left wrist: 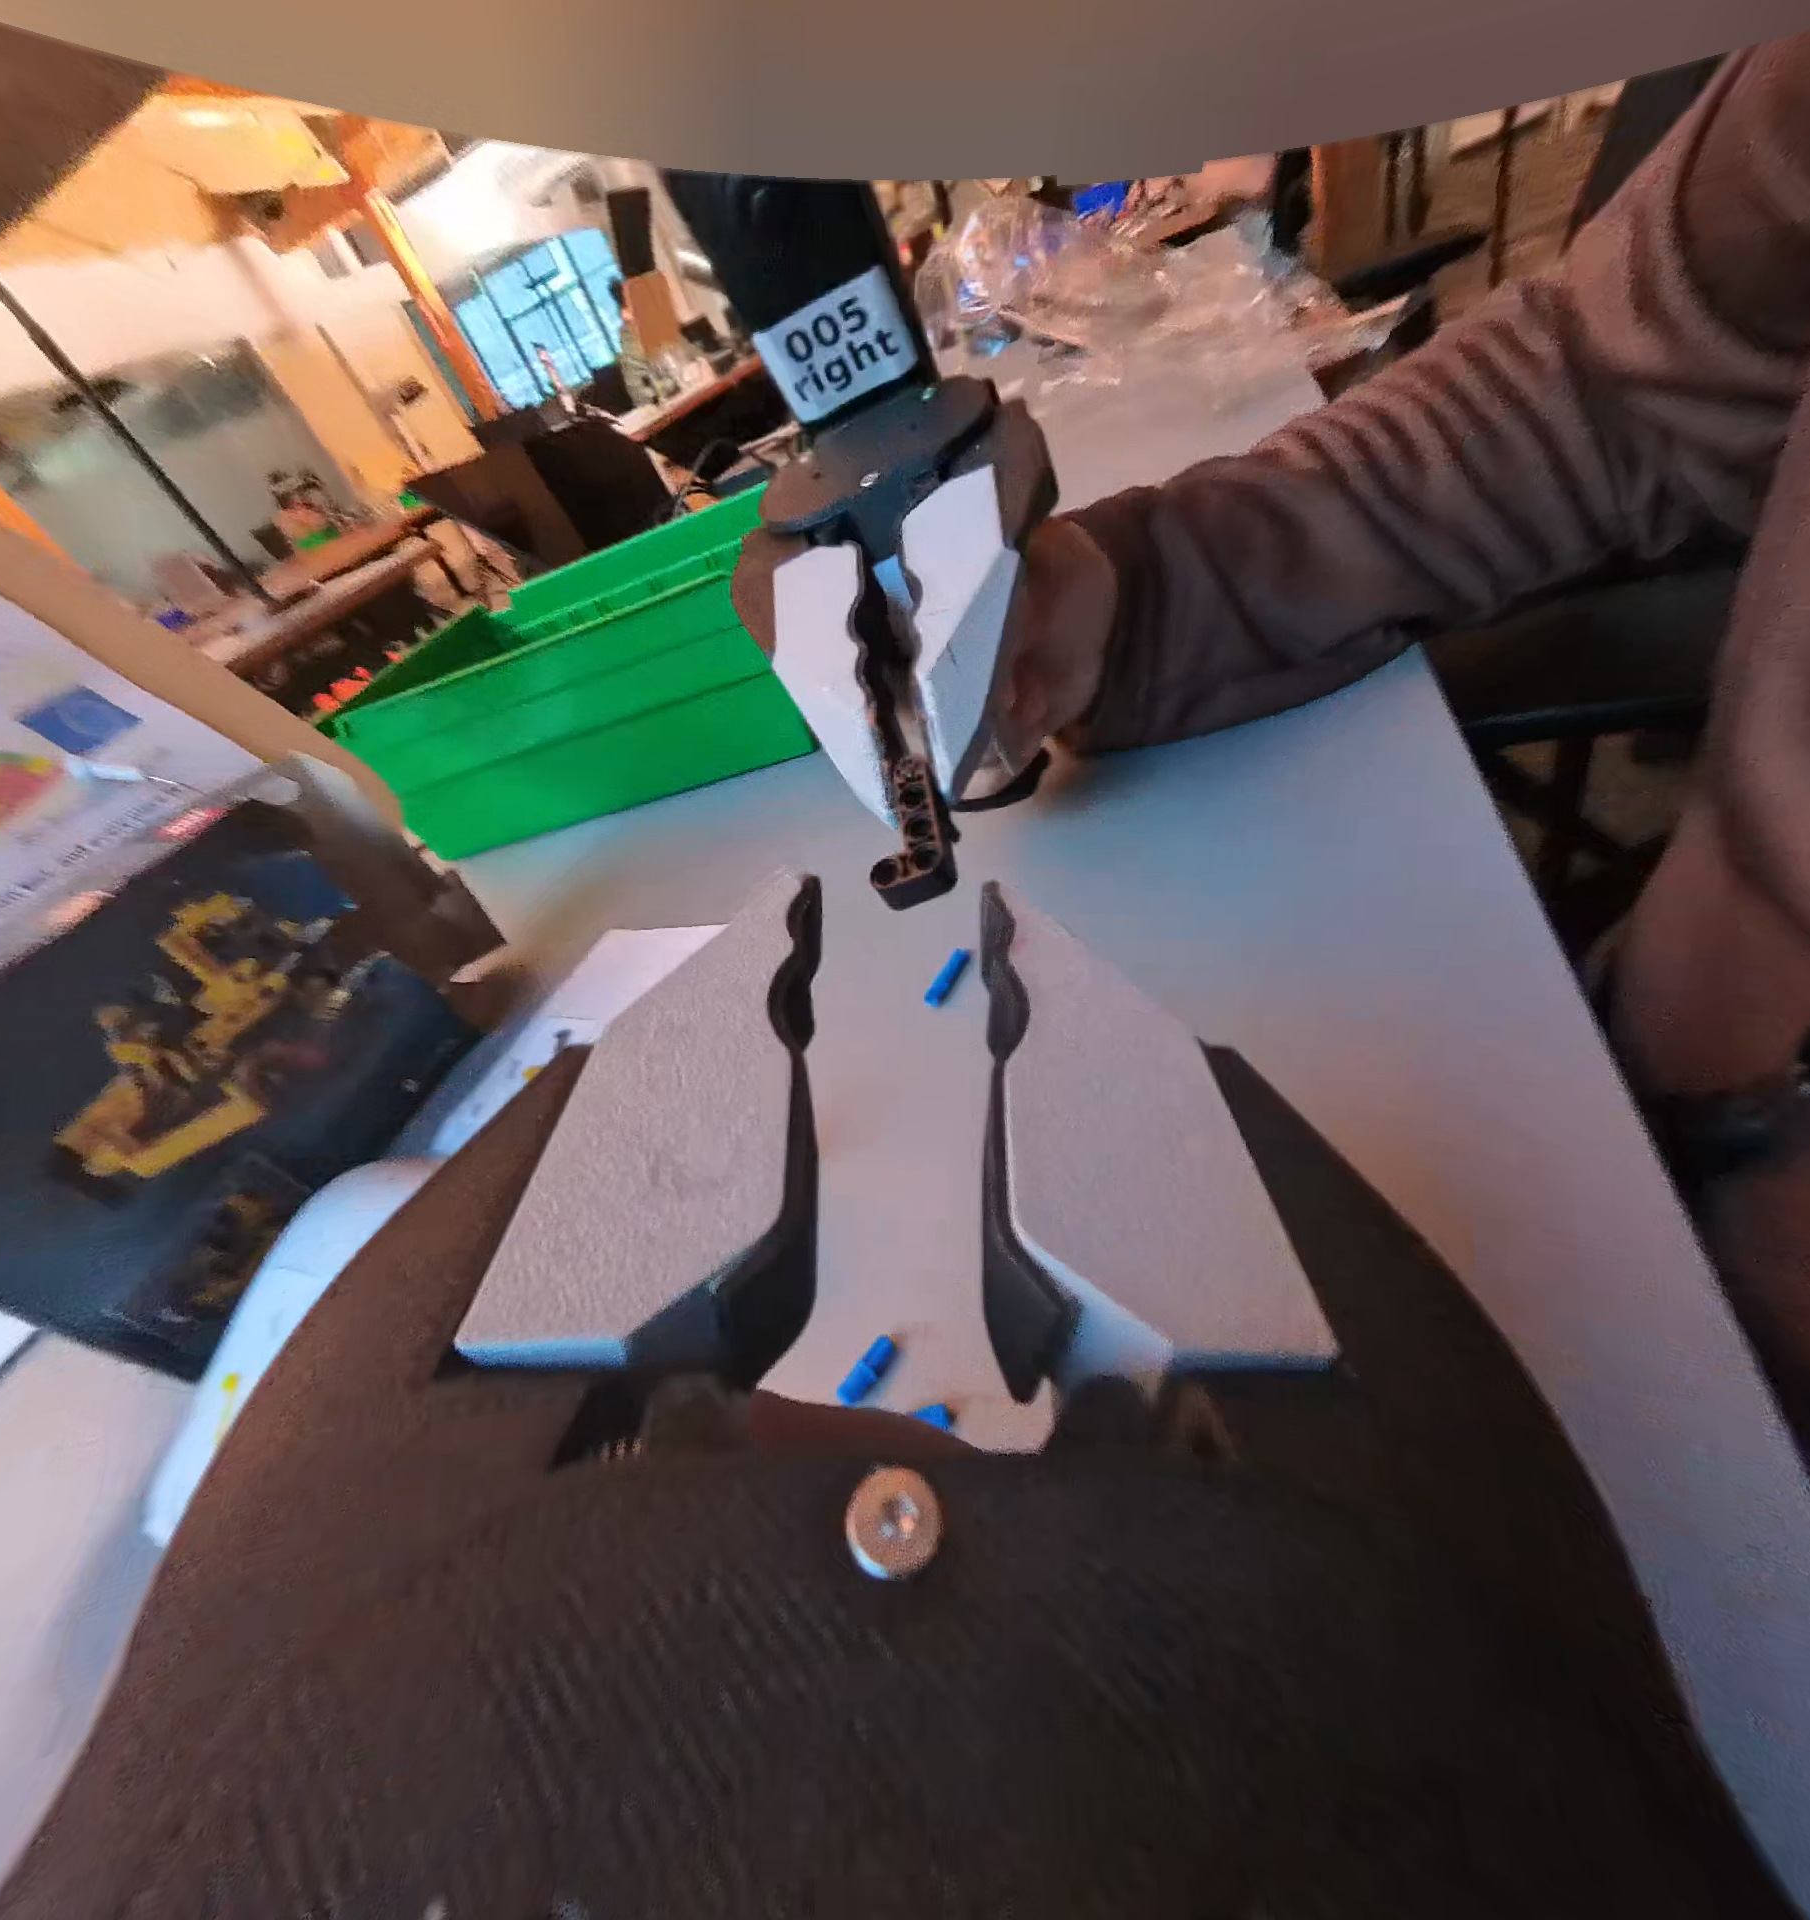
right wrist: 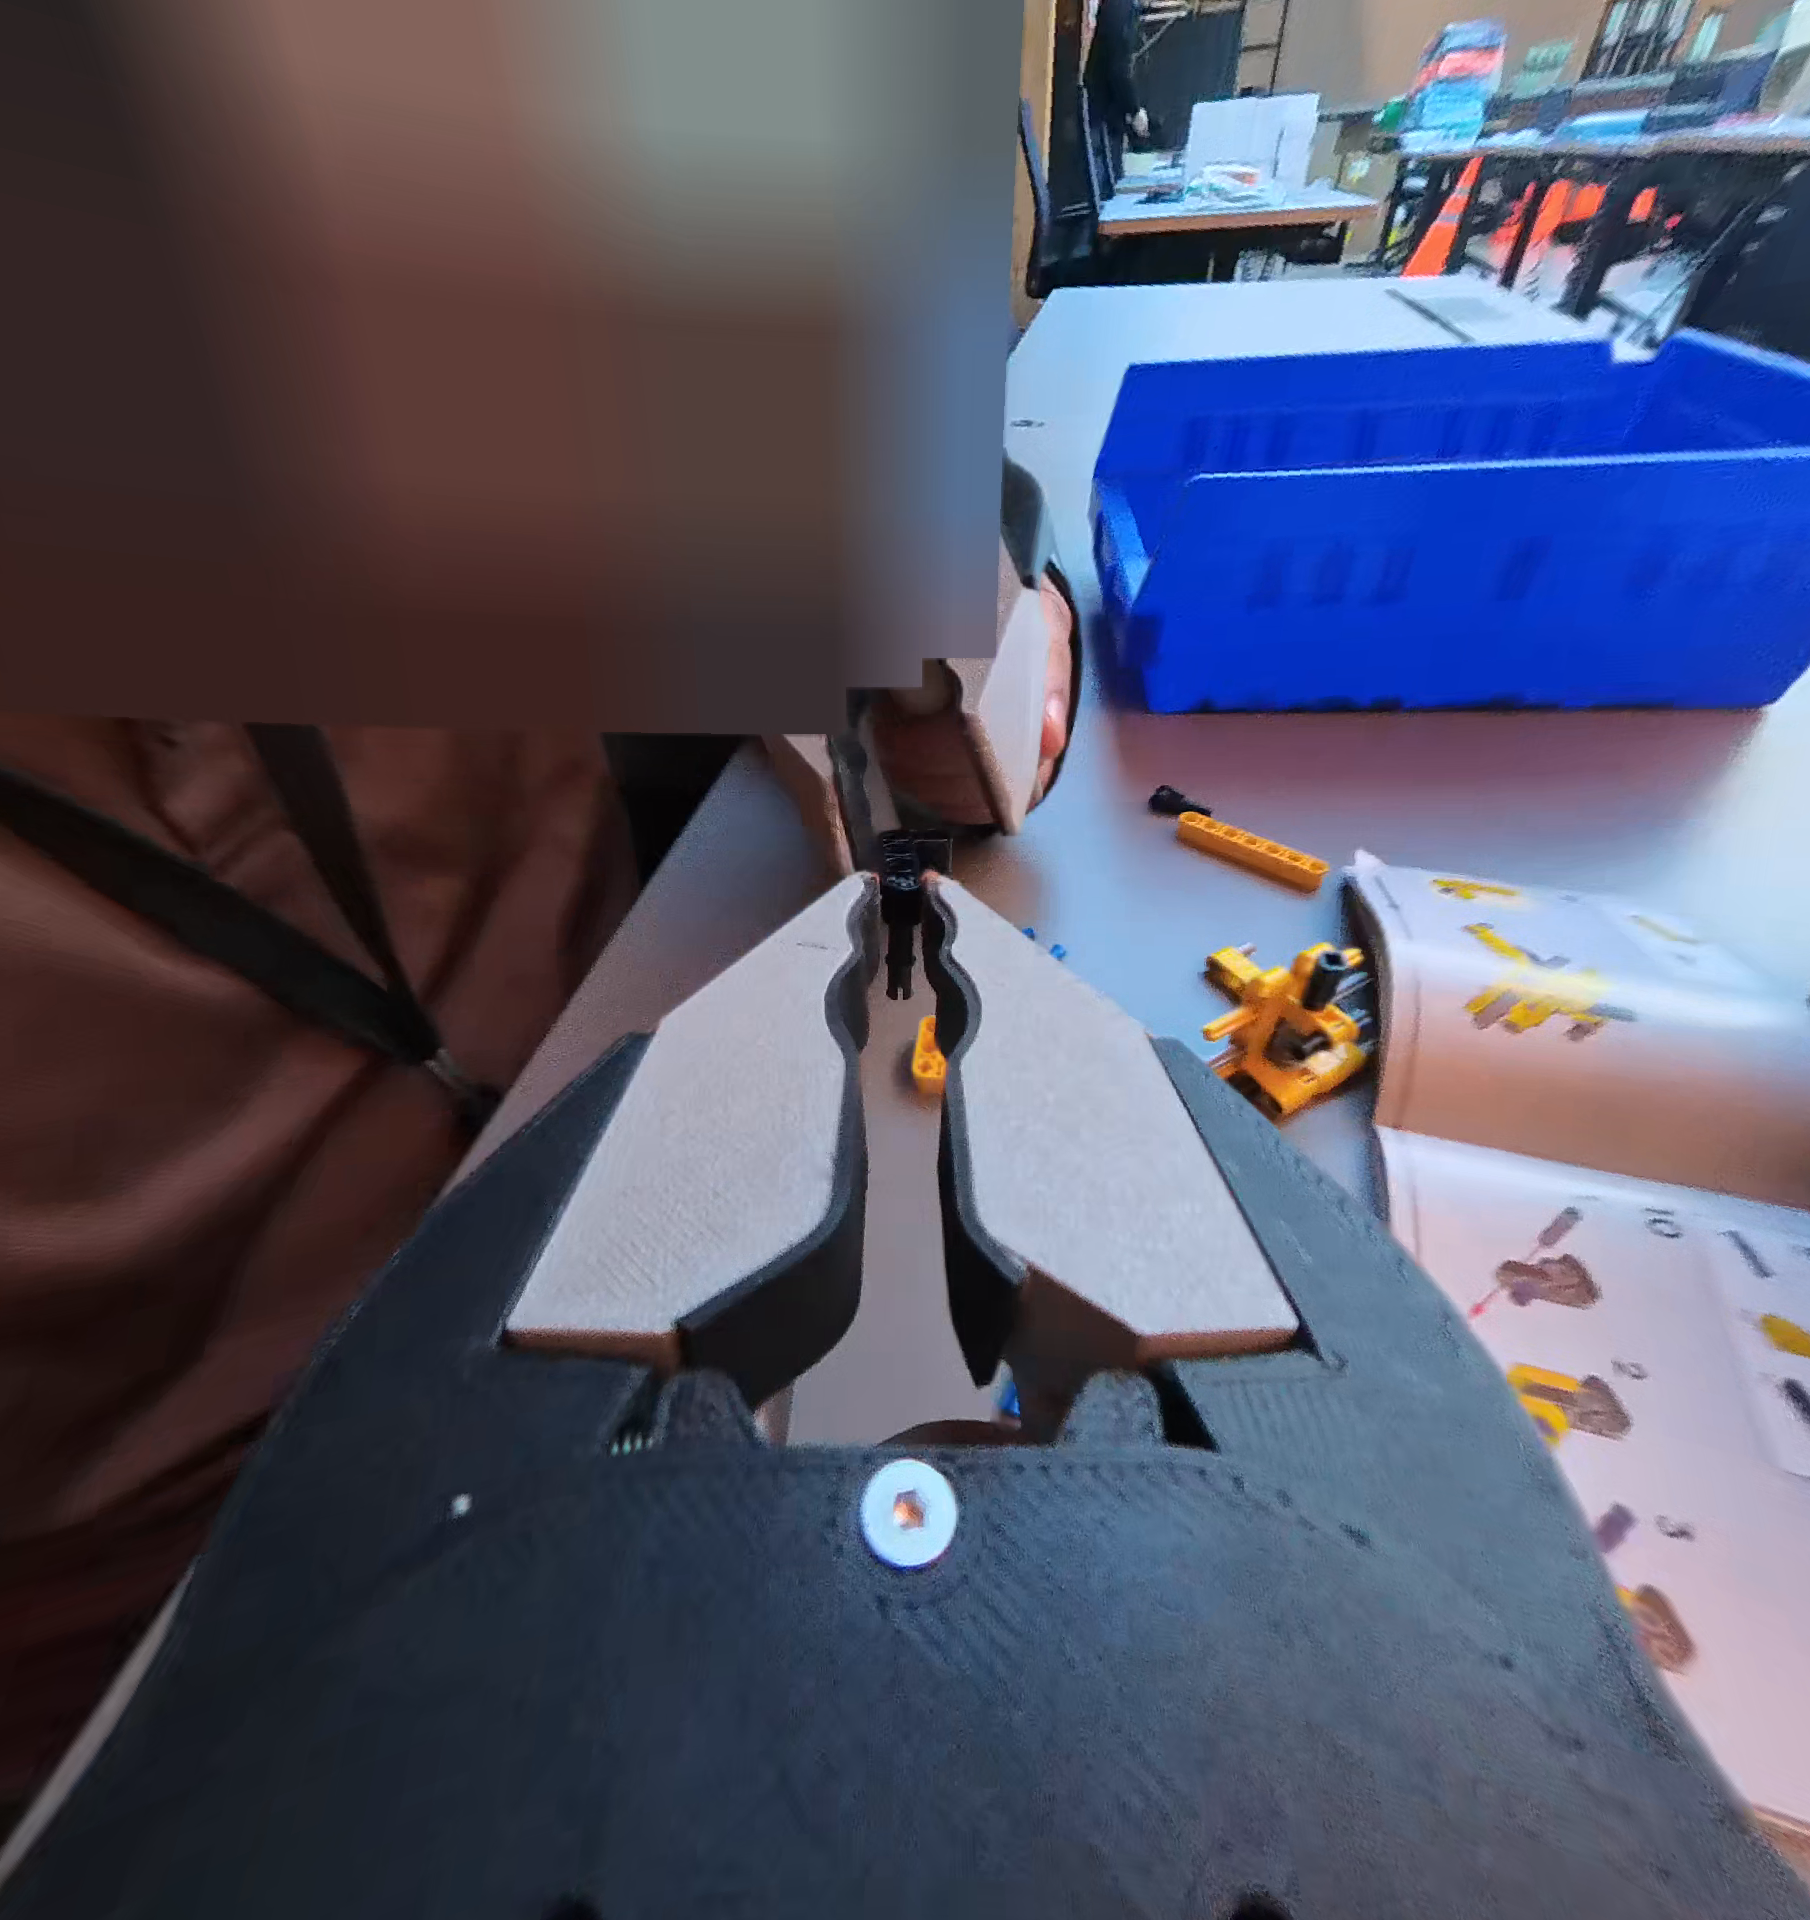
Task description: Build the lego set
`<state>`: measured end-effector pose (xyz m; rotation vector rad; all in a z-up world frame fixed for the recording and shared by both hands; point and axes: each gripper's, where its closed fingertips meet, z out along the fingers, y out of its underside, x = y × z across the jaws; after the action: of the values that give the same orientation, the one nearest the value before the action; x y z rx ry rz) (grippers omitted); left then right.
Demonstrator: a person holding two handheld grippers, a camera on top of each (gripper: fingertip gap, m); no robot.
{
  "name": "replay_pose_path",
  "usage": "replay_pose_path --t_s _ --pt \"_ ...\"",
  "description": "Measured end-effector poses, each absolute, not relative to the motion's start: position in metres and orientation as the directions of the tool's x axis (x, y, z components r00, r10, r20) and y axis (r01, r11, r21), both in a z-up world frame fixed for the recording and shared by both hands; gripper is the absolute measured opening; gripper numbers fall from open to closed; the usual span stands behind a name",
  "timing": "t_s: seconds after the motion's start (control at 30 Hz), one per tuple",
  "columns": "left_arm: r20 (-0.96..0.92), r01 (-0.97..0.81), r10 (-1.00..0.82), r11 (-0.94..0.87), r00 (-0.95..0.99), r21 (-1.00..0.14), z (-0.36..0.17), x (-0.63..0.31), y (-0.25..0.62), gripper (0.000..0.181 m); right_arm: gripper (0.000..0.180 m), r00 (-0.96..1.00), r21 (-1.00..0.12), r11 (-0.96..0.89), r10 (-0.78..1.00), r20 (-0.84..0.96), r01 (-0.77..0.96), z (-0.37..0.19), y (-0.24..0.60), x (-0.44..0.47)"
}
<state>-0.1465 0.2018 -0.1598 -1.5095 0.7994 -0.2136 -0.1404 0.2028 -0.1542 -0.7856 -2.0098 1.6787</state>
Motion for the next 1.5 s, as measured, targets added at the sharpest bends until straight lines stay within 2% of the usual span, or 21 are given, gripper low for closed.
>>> replay_pose_path --t_s 0.13,0.27,0.57,0.83,0.97,1.07,1.2,1.3,1.5 --pt "-0.222 -0.279 -0.634 0.011 0.74 -0.96 -0.162 -0.146 0.204 0.033 0.004 -0.752 -0.982 0.175 0.655 0.067 0.066 -0.152 0.2 -0.139" --pt "-0.224 -0.276 -0.626 0.014 0.747 -0.961 -0.162 -0.147 0.205 0.018 0.004 -0.719 -0.974 0.227 0.677 0.157 0.001 -0.151 0.201 -0.143" --pt "-0.231 -0.261 -0.607 0.04 0.761 -0.964 -0.157 -0.146 0.206 0.013 0.004 -0.704 -0.977 0.211 0.689 0.174 -0.036 -0.148 0.198 -0.146" --pt "-0.21 -0.248 -0.628 0.029 0.749 -0.968 -0.158 -0.145 0.204 0.013 0.004 -0.709 -0.975 0.223 0.687 0.158 -0.001 -0.154 0.197 -0.146" --pt "-0.224 -0.267 -0.613 0.021 0.758 -0.963 -0.16 -0.149 0.206 0.013 0.007 -0.705 -0.974 0.218 0.699 0.118 0.054 -0.16 0.203 -0.146" --pt "-0.241 -0.3 -0.577 -0.008 0.78 -0.954 -0.164 -0.159 0.211 0.013 0.02 -0.677 -0.976 0.189 0.733 0.07 0.104 -0.16 0.216 -0.144" --pt "-0.323 -0.407 -0.51 -0.059 0.797 -0.911 -0.177 -0.173 0.22 0.013 0.02 -0.534 -0.967 0.121 0.846 -0.018 0.224 -0.158 0.257 -0.142" --pt "-0.353 -0.448 -0.499 -0.081 0.792 -0.89 -0.183 -0.174 0.222 0.013 0.022 -0.475 -0.919 0.075 0.87 -0.129 0.388 -0.174 0.265 -0.13" --pt "-0.4 -0.508 -0.494 -0.101 0.772 -0.856 -0.191 -0.173 0.223 0.013 0.018 -0.386 -0.77 0.228 0.922 -0.026 0.596 -0.228 0.259 -0.124"
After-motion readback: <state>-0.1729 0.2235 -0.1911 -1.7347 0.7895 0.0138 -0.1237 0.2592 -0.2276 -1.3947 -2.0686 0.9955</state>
